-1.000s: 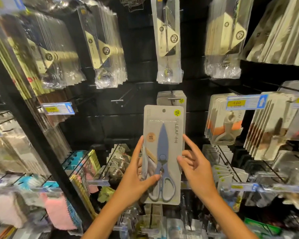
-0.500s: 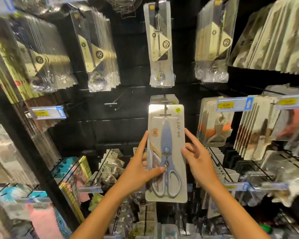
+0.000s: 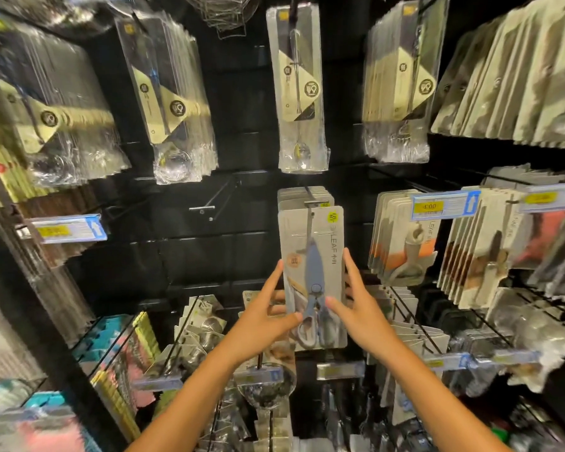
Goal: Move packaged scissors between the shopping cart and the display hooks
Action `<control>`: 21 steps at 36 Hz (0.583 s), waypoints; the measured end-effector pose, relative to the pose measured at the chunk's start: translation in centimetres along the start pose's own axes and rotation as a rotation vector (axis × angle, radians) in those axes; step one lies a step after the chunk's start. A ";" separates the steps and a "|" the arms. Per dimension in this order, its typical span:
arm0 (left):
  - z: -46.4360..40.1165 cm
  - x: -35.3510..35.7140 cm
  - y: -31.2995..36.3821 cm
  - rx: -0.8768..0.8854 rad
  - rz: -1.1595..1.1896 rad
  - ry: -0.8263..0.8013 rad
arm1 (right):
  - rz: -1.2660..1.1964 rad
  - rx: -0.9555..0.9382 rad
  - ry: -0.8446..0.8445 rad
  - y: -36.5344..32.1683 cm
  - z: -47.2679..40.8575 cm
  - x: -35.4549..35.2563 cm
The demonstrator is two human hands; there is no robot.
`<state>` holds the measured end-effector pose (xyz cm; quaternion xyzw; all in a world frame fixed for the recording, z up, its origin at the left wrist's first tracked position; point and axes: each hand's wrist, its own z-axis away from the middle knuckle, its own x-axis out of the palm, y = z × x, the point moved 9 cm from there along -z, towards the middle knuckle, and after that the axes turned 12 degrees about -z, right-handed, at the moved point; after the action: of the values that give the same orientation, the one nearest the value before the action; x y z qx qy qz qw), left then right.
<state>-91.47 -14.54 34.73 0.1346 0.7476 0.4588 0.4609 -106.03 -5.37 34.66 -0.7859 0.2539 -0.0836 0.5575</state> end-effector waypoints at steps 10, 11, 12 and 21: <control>-5.0 -0.4 -1.8 -0.060 -0.026 -0.053 | 0.126 0.004 0.037 1.3 -4.2 0.5; -5.4 -0.5 -1.8 -0.063 -0.038 -0.050 | 0.145 0.002 0.046 1.4 -4.5 0.6; -5.8 -0.6 -1.9 -0.064 -0.050 -0.047 | 0.164 0.003 0.056 1.5 -4.8 0.6; -5.3 0.1 -2.3 -0.035 -0.195 -0.039 | 0.181 0.096 0.035 3.7 -5.2 0.1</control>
<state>-95.32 -18.70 33.58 0.0623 0.7399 0.4220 0.5202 -109.25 -10.69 33.11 -0.7305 0.3292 -0.0589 0.5954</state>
